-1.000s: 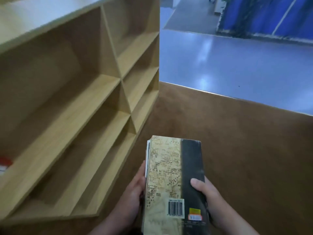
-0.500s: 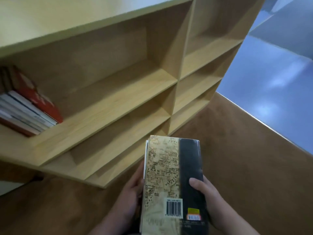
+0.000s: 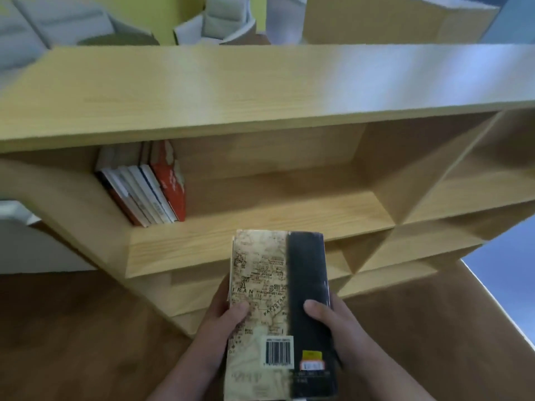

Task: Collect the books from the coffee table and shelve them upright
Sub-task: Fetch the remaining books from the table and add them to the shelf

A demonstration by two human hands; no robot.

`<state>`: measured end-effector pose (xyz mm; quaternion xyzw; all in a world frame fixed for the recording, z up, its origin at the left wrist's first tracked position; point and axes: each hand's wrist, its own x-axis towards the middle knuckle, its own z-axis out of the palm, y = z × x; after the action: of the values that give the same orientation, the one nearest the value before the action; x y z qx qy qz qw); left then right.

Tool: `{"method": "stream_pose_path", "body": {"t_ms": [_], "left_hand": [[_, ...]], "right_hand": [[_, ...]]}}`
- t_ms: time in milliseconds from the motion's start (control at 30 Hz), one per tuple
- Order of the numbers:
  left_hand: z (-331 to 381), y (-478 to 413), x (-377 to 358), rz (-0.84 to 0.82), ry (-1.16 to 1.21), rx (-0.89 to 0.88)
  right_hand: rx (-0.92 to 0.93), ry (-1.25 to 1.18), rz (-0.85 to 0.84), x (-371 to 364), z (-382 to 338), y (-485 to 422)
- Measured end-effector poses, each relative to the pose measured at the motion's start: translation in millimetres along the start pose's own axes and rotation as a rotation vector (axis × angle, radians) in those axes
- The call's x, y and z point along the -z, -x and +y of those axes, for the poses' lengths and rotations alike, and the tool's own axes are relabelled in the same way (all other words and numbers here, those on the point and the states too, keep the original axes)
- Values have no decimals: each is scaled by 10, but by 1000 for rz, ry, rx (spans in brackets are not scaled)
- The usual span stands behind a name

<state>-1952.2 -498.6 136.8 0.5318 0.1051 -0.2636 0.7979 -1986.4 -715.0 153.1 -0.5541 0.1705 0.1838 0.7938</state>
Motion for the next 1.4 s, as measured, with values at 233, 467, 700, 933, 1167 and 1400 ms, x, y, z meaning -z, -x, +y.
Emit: {"method": "stream_pose_path", "body": {"t_ms": [233, 467, 700, 933, 1167, 1400], "left_hand": [[395, -405, -88, 197, 15, -237], [592, -892, -251, 300, -18, -533], [510, -1591, 268, 287, -184, -754], [447, -2159, 516, 377, -367, -981], [329, -2401, 635, 487, -527, -1193], [187, -2327, 549, 832, -717, -1162]], "right_hand": [[50, 224, -161, 14, -646, -895], [144, 364, -396, 24, -1070, -1859], [237, 315, -478, -3, -990, -2678], [281, 275, -503, 34, -885, -3371], [331, 225, -664, 52, -770, -3637], [853, 628, -265, -6, -724, -3466]]}}
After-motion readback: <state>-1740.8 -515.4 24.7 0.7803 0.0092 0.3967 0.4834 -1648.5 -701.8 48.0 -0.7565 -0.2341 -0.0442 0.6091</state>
